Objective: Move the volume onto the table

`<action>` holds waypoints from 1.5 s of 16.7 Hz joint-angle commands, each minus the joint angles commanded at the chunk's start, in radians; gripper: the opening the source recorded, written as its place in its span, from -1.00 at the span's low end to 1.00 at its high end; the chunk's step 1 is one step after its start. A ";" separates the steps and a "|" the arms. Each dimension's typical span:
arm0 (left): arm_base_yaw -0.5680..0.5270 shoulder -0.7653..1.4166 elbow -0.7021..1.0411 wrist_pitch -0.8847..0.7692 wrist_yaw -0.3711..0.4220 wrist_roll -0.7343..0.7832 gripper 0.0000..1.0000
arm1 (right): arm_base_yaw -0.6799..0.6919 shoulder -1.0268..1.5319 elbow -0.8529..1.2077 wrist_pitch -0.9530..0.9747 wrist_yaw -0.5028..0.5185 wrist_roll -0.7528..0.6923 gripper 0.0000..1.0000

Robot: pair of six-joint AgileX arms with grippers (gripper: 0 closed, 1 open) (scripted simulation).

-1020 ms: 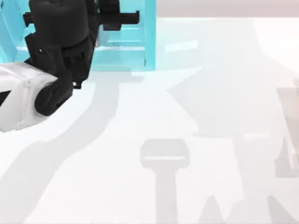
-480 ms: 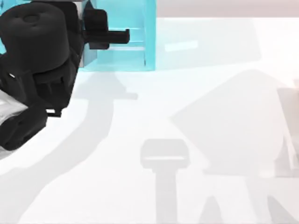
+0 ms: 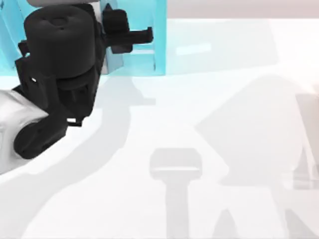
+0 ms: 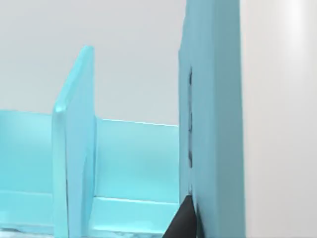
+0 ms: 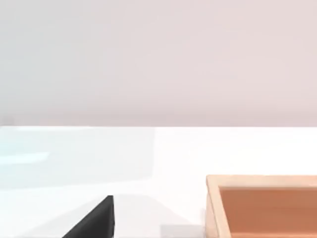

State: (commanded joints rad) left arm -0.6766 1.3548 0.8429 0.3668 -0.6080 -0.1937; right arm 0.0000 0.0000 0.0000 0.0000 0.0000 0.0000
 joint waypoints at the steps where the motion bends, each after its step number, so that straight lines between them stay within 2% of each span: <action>1: -0.021 0.021 0.012 -0.008 -0.020 -0.062 -1.00 | 0.000 0.000 0.000 0.000 0.000 0.000 1.00; 6: -0.155 0.164 0.079 -0.080 -0.158 -0.505 -1.00 | 0.000 0.000 0.000 0.000 0.000 0.000 1.00; 14: -0.392 0.426 0.167 -0.250 -0.406 -1.416 -1.00 | 0.000 0.000 0.000 0.000 0.000 0.000 1.00; 18: -0.488 0.525 0.200 -0.325 -0.511 -1.825 -1.00 | 0.000 0.000 0.000 0.000 0.000 0.000 1.00; 22: -0.555 0.581 0.226 -0.376 -0.592 -2.107 -1.00 | 0.000 0.000 0.000 0.000 0.000 0.000 1.00; 25: -0.582 0.597 0.237 -0.395 -0.626 -2.209 -1.00 | 0.000 0.000 0.000 0.000 0.000 0.000 1.00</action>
State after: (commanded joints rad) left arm -1.2586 1.9520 1.0798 -0.0287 -1.2340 -2.4026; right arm 0.0000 0.0000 0.0000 0.0000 0.0000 0.0000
